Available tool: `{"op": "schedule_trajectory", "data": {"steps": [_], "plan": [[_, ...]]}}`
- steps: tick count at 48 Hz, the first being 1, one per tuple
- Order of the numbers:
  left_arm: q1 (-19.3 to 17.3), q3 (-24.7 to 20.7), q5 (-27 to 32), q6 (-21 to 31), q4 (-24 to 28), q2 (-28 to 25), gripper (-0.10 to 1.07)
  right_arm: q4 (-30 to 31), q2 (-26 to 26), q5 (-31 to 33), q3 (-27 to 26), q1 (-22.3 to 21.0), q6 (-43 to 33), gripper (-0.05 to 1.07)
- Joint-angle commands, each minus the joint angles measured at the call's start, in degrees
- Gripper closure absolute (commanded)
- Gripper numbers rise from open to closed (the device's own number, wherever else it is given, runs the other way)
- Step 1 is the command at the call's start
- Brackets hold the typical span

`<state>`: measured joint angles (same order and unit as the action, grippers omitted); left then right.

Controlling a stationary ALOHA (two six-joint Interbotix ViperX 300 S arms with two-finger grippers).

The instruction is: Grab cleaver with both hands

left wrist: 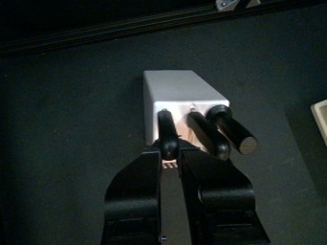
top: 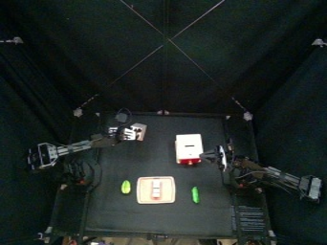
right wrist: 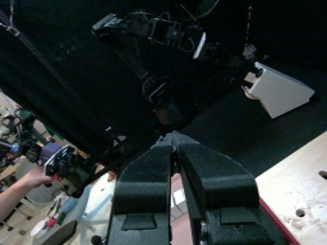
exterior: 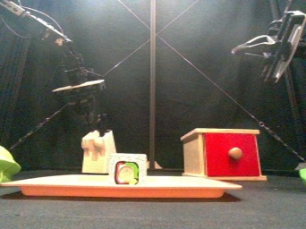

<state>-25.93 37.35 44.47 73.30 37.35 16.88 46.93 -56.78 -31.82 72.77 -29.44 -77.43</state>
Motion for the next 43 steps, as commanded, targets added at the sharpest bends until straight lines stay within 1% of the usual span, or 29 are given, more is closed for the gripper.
{"op": "schedule_trajectory", "data": {"steps": [1, 4, 12, 29, 43], "plan": [[0.09, -1.05, 1.58, 0.35, -0.7, 0.44, 0.57, -0.18, 0.7, -0.18, -0.44, -0.18, 0.09, 0.56], [0.35, -1.32, 2.9, 0.97, -0.97, 0.53, 0.57, -0.18, 0.7, -0.18, -0.44, -0.18, 0.09, 0.56], [2.55, -1.93, 6.42, 1.67, -0.62, 0.97, 0.58, -0.18, 0.7, -0.18, -0.44, -0.18, 0.09, 0.56], [6.06, -3.69, 7.47, 1.93, -0.97, 3.34, 0.58, -0.18, 0.7, -0.18, -0.44, -0.18, 0.09, 0.56], [8.61, -5.54, 11.78, 1.76, -1.14, 5.01, 0.58, -0.18, 0.7, -0.18, -0.44, -0.18, 0.09, 0.56]]}}
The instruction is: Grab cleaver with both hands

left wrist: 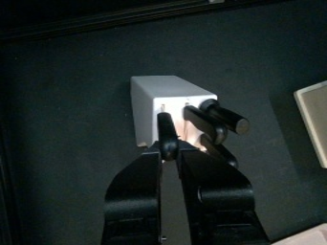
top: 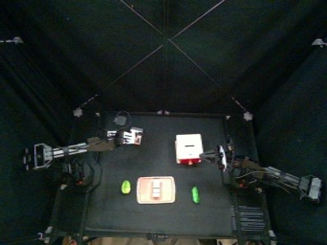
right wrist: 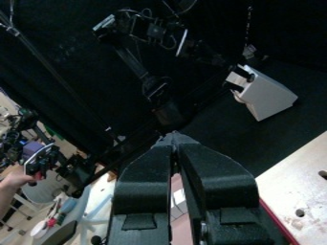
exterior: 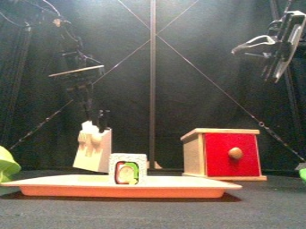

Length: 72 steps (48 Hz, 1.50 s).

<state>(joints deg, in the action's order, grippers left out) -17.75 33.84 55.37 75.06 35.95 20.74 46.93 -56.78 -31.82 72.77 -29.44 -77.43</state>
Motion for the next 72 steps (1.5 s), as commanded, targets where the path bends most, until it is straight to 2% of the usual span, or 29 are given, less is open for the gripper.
{"op": "schedule_trajectory", "data": {"steps": [1, 19, 31, 50, 64, 72], "plan": [[0.53, -2.02, 1.05, 0.0, 0.26, 1.32, 0.58, -0.18, 0.7, -0.18, -0.44, -0.18, 0.09, 0.56], [2.11, -1.76, 4.57, -0.09, 0.18, 6.06, 0.58, -0.09, 0.7, -0.18, -0.44, -0.18, 0.09, 0.56], [4.92, -1.49, 8.79, -0.18, 0.18, 9.67, 0.58, -0.18, 0.79, -0.18, -0.44, -0.18, 0.09, 0.56], [10.55, 0.53, 11.34, -0.35, 1.41, 16.35, 0.58, -0.18, 0.79, -0.18, -0.44, -0.18, 0.09, 0.56], [17.84, 3.69, 11.51, -0.44, 2.9, 22.68, 0.58, -0.18, 0.88, -0.18, -0.44, -0.35, 0.09, 0.56], [22.94, 4.13, 9.76, -0.44, 3.52, 23.2, 0.58, -0.18, 0.88, -0.18, -0.44, -0.7, 0.09, 0.56]]}}
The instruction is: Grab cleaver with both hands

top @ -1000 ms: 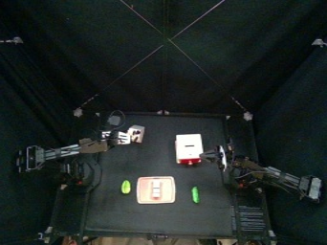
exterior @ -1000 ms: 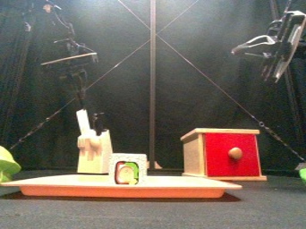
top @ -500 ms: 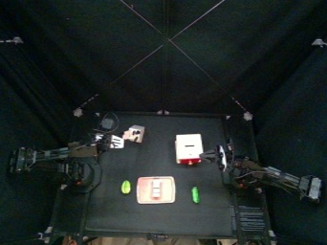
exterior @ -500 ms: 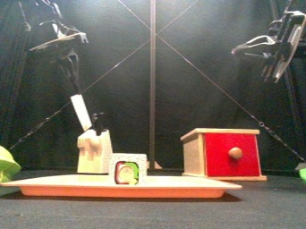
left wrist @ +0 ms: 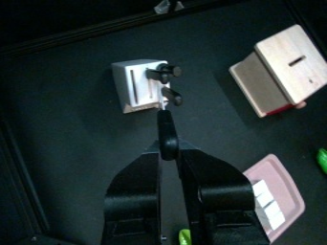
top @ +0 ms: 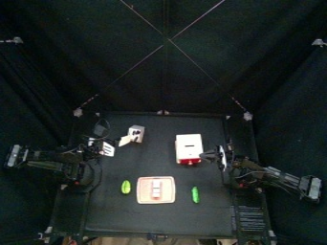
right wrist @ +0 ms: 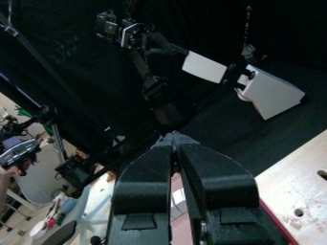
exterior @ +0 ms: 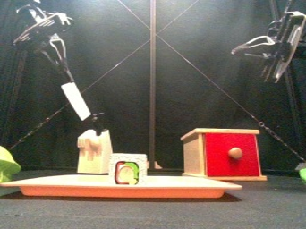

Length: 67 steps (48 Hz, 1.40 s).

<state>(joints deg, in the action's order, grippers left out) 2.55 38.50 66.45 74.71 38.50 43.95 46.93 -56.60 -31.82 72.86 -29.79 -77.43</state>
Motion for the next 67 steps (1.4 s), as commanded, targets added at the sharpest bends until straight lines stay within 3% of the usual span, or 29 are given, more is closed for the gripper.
{"op": "schedule_trajectory", "data": {"steps": [1, 16, 23, 34, 41, 59, 67], "plan": [[3.25, -0.53, -1.76, -0.09, 1.23, 0.0, 0.58, -0.18, 0.7, -0.18, -0.53, -0.35, 0.09, 0.56], [10.9, -0.09, -10.9, -0.09, 6.42, -3.78, 0.58, -0.44, 1.23, -0.18, -0.53, -0.79, 0.09, 0.56], [13.89, 0.0, -18.54, 0.0, 10.02, -6.86, 0.58, -1.49, 1.67, -0.18, -0.62, -1.05, 0.09, 0.56], [15.38, 1.41, -34.8, 0.53, 21.27, -11.43, 0.58, -2.72, 2.37, -0.26, -1.05, -1.05, 0.18, 0.56], [15.38, 1.85, -41.4, 0.62, 27.95, -14.5, 0.58, -2.72, 3.16, -0.18, -1.67, -1.05, 0.18, 0.56], [15.64, 1.85, -45.88, 0.7, 39.46, -20.57, 0.58, -6.33, 7.38, -0.18, -1.85, 1.05, 0.09, 0.56], [15.82, 1.76, -45.88, 0.7, 41.22, -20.65, 0.58, -10.11, 8.09, -0.18, -1.58, 6.5, 0.09, 0.56]]}}
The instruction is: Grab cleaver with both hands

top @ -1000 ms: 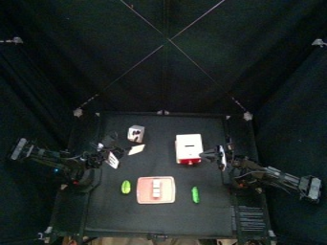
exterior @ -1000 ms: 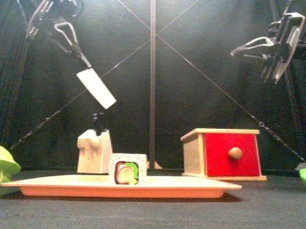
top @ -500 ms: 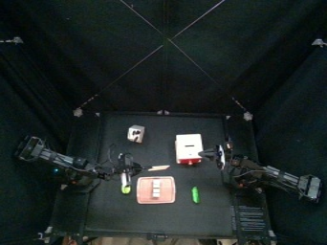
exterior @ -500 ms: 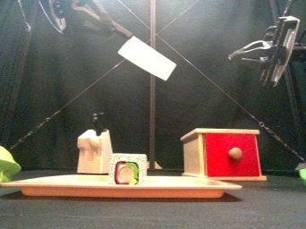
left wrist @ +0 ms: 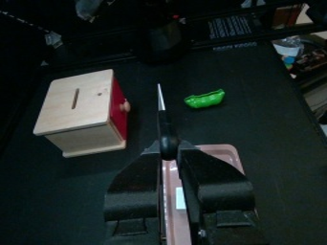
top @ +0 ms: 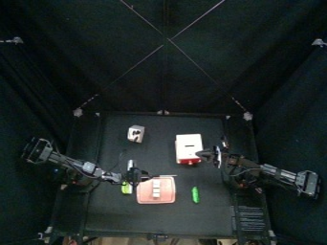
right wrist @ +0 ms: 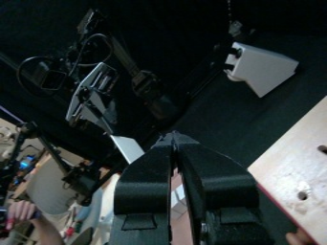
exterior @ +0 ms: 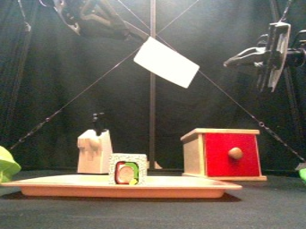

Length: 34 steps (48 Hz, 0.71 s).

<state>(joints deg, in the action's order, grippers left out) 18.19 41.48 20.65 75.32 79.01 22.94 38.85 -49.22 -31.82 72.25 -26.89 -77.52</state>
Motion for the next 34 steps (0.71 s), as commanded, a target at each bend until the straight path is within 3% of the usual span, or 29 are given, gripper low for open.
{"op": "schedule_trajectory", "data": {"steps": [1, 9, 15, 22, 34], "plan": [[0.26, -1.14, -0.09, 0.09, 0.7, 0.44, 0.58, -2.72, 0.79, -0.18, -0.97, 5.27, 0.18, 0.56], [0.88, 0.26, -0.18, 1.14, 0.18, 0.44, 0.58, -7.56, 1.49, 1.23, -3.16, 15.29, 0.26, 0.56], [0.97, 0.79, 0.09, 5.27, 0.0, 0.97, 0.58, -8.17, 3.25, 6.24, -6.15, 21.45, 0.88, 0.56], [0.97, 1.76, 0.26, 9.14, 1.76, 2.37, 0.58, -8.61, 5.19, 11.95, -11.16, 23.64, 0.18, 0.56], [1.05, 3.25, 2.99, 14.24, 13.1, 3.6, 0.58, -16.88, 5.89, 23.12, -17.05, 27.33, -0.88, 0.56]]}}
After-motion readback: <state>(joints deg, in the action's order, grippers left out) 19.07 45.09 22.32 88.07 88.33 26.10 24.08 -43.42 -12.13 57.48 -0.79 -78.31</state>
